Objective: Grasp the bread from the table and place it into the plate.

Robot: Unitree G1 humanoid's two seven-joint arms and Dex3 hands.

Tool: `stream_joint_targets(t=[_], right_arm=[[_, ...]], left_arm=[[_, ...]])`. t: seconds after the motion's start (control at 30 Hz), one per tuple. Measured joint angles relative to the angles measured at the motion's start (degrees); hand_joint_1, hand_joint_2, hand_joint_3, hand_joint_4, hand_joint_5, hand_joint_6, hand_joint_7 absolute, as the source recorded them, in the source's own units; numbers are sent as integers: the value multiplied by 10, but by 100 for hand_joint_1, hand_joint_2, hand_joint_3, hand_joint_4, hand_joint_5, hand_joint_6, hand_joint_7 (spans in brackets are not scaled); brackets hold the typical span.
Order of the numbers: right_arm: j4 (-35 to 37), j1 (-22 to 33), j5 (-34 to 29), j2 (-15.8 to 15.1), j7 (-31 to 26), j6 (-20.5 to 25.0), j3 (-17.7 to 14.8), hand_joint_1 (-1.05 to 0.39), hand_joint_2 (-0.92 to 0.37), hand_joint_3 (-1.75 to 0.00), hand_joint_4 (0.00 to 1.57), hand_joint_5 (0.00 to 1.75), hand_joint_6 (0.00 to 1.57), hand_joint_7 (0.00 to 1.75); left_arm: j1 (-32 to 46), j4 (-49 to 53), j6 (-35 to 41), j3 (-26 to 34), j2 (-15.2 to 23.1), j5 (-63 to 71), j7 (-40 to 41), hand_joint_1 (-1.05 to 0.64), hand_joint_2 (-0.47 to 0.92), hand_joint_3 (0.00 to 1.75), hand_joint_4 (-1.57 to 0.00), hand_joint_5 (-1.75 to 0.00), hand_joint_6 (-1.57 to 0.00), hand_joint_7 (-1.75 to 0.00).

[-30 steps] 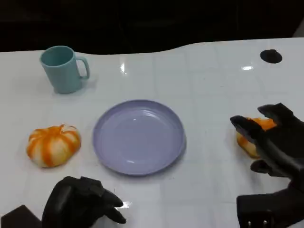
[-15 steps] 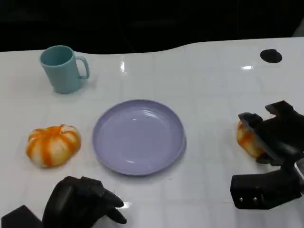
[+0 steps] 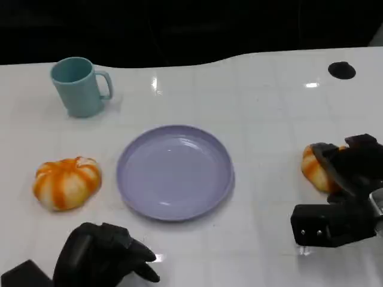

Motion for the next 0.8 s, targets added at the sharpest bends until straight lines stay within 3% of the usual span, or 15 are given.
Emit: stream_joint_targets(t=[0.07, 0.13, 0.17, 0.2, 0.3, 0.4, 0.5, 0.57, 0.6, 0.8], right_arm=[[21, -10, 22, 3, -9, -10, -1, -32, -91, 0, 77, 11, 64, 4], [38, -15, 46, 6, -20, -26, -4, -22, -90, 0, 105, 25, 87, 5], [48, -17, 58, 6, -34, -39, -6, -20, -90, 0, 106, 38, 93, 3], [55, -18, 68, 6, -50, -52, -8, -18, -90, 0, 98, 78, 105, 3], [80, -22, 93, 6, -93, -90, -16, -11, -87, 0, 91, 141, 126, 6], [98, -24, 104, 3, -133, -129, -16, -8, -88, -1, 87, 166, 136, 9], [107, -24, 106, 1, -157, -148, -11, -7, -89, -1, 83, 173, 142, 14], [109, -24, 106, 1, -169, -155, -8, -7, -91, -2, 82, 174, 108, 83], [110, -24, 107, 0, -172, -157, -6, -7, -91, -3, 82, 175, 97, 103], [84, -11, 114, -11, -184, -182, -6, -5, -90, -3, 86, 175, 86, 131]], left_arm=[[1, -1, 0, 0, 0, 0, 1, -105, 89, 0, -151, -53, -157, -26], [2, -2, 0, 0, 0, 0, 1, -105, 89, 0, -151, -53, -157, -26], [2, -2, 0, 0, 0, 0, 1, -105, 89, 0, -151, -53, -157, -26], [2, -3, 0, -1, 0, 0, 1, -105, 89, 0, -151, -53, -157, -26], [3, -3, 0, -1, 0, 0, 3, -105, 89, 0, -152, -53, -157, -25], [3, -5, 0, -1, 0, 0, 4, -105, 89, 0, -152, -53, -157, -25], [3, -6, 0, -1, 0, 0, 5, -105, 89, 0, -152, -53, -157, -26], [3, -8, 1, -1, 0, 0, 5, -105, 88, 0, -152, -53, -157, -26], [3, -9, 2, -2, 0, 0, 5, -105, 88, 0, -152, -53, -157, -26], [3, -12, 6, -2, -1, 1, 5, -105, 89, 0, -152, -53, -157, -26]])
